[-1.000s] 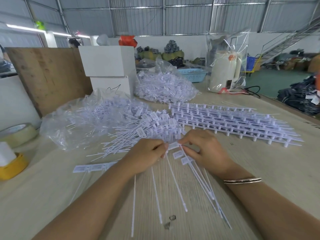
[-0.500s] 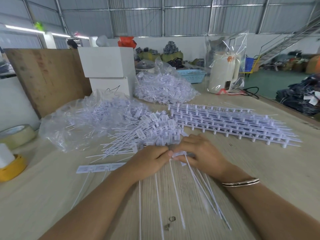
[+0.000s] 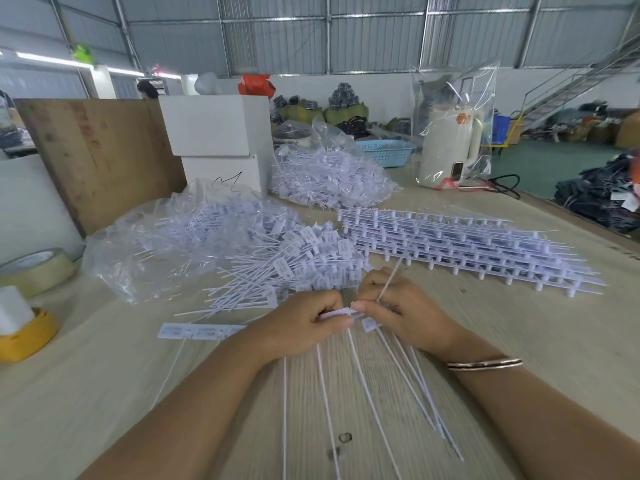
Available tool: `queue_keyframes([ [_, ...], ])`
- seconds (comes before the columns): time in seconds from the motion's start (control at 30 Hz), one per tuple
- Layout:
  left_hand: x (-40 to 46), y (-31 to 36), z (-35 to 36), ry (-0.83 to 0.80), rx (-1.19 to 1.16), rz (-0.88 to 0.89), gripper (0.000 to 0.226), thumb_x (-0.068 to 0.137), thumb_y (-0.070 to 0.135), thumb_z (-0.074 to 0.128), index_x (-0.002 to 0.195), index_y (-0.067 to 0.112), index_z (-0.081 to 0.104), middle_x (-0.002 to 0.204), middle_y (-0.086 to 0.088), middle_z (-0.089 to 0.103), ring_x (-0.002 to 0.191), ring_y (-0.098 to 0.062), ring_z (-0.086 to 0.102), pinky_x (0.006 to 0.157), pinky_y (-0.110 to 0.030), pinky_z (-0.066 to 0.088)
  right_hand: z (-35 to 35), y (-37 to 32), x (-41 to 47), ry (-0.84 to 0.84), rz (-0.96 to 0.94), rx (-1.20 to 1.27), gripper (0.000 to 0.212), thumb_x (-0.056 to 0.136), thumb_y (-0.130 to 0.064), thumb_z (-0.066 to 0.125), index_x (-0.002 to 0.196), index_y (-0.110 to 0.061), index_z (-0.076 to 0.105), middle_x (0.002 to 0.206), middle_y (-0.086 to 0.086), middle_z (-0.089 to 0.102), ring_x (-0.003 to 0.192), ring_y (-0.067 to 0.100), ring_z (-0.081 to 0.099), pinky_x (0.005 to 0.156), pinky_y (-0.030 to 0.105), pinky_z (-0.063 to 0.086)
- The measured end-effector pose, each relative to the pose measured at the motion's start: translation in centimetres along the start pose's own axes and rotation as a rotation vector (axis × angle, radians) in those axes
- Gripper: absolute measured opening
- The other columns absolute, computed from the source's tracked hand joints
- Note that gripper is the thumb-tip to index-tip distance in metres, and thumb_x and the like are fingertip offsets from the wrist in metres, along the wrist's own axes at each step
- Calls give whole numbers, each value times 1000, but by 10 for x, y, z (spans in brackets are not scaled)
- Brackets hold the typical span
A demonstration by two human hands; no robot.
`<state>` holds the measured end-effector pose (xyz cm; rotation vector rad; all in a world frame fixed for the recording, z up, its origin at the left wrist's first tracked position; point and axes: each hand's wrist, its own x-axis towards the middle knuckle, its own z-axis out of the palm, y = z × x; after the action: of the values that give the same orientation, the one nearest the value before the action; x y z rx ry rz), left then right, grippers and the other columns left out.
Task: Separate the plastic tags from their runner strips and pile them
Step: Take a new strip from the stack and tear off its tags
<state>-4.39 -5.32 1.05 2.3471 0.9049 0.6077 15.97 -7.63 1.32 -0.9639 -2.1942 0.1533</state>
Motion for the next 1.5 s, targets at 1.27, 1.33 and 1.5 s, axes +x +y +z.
queue_keyframes([
  [1.27,1,23,-5,156,262,-60,23,93,8,38,113,22,40,63,8,43,63,-17,46,65,-39,41,0,-5,2,-63,-79,-17,29,80,-12,60,108,-11,66,98,4,65,88,20,60,77,42,47],
  [1.33,2,25,-4,188,215,-26,28,93,5,38,109,26,36,61,8,41,61,-15,45,67,-41,42,0,-7,2,-61,-83,-86,29,79,-14,65,108,-15,66,95,0,67,85,14,61,74,40,46],
  [1.5,2,28,3,177,185,-18,24,94,7,40,110,25,36,72,1,55,66,-16,50,67,-39,42,0,-15,1,16,-146,-320,26,72,-20,75,97,-18,68,85,-6,67,78,11,61,75,30,40],
])
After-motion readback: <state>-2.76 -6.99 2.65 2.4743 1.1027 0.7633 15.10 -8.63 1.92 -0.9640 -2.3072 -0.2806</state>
